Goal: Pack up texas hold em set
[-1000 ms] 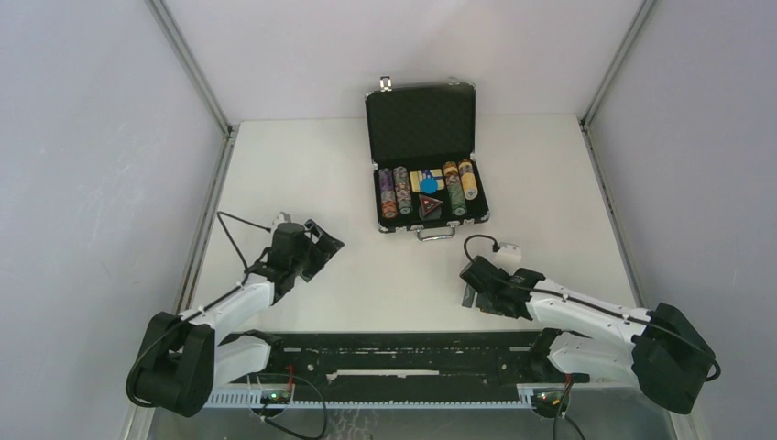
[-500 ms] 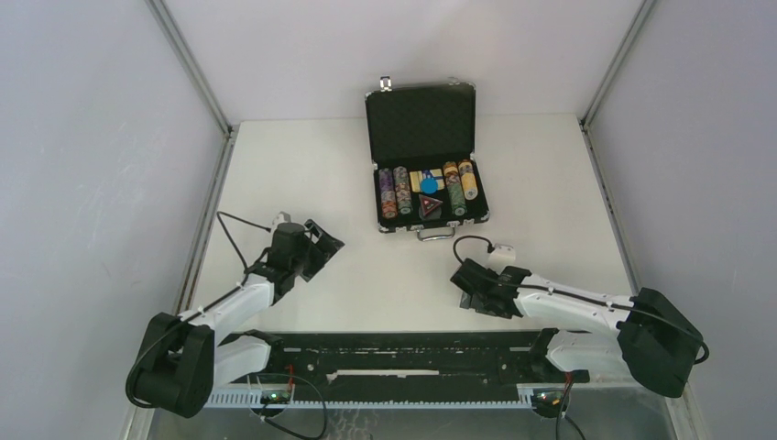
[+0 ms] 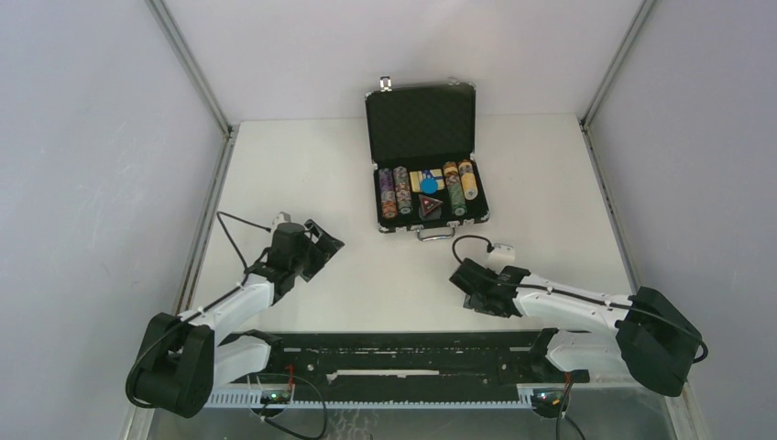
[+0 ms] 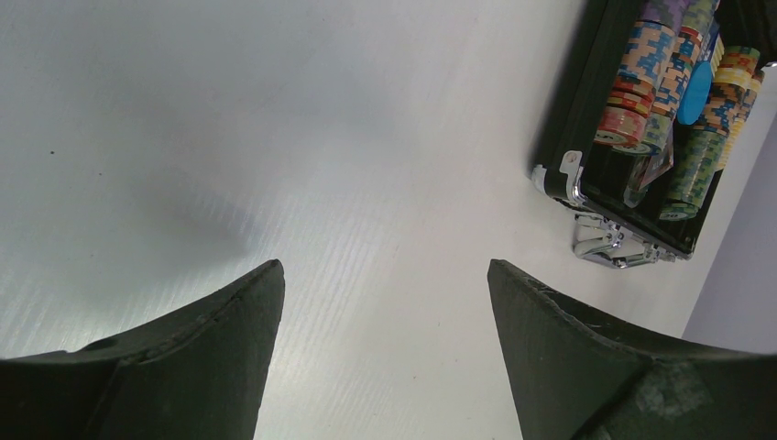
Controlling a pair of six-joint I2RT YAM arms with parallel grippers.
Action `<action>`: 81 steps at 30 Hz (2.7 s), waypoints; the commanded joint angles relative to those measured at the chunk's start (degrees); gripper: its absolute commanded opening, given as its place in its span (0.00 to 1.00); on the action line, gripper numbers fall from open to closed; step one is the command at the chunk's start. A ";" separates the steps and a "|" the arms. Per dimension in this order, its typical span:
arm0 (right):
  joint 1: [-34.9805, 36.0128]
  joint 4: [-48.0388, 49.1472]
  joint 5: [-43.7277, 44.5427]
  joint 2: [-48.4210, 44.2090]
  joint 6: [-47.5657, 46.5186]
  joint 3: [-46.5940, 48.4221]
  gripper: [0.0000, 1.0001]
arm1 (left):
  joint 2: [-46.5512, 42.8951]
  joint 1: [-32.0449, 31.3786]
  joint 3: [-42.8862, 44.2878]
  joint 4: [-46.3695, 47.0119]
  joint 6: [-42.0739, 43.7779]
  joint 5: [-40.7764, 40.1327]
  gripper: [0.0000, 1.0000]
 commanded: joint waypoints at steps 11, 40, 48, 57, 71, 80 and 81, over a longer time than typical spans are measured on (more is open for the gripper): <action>1.37 -1.23 3.06 -1.47 -2.05 5.10 0.55 | -0.89 -0.33 3.51 1.11 0.43 -0.27 0.86; -11.38 6.55 0.35 25.55 -31.38 42.26 0.57 | 1.14 -0.26 3.86 1.81 0.58 0.60 0.86; -18.33 4.71 -3.65 42.16 -38.18 62.48 0.57 | 3.47 -0.28 4.66 1.81 1.30 0.07 0.86; -22.31 0.09 -9.00 60.36 -41.65 86.94 0.65 | 5.28 -0.32 5.39 1.79 1.98 0.32 0.86; -22.24 11.77 -7.91 54.02 -40.78 71.61 0.73 | 7.10 -0.33 6.06 1.74 2.38 0.16 0.86; -22.27 24.68 -5.98 42.45 -40.26 56.06 0.02 | 4.24 -0.27 5.48 1.74 3.19 -0.54 0.86; -22.49 27.69 -6.38 40.79 -41.99 53.99 0.00 | 3.73 -0.32 5.41 1.72 3.43 -0.88 0.86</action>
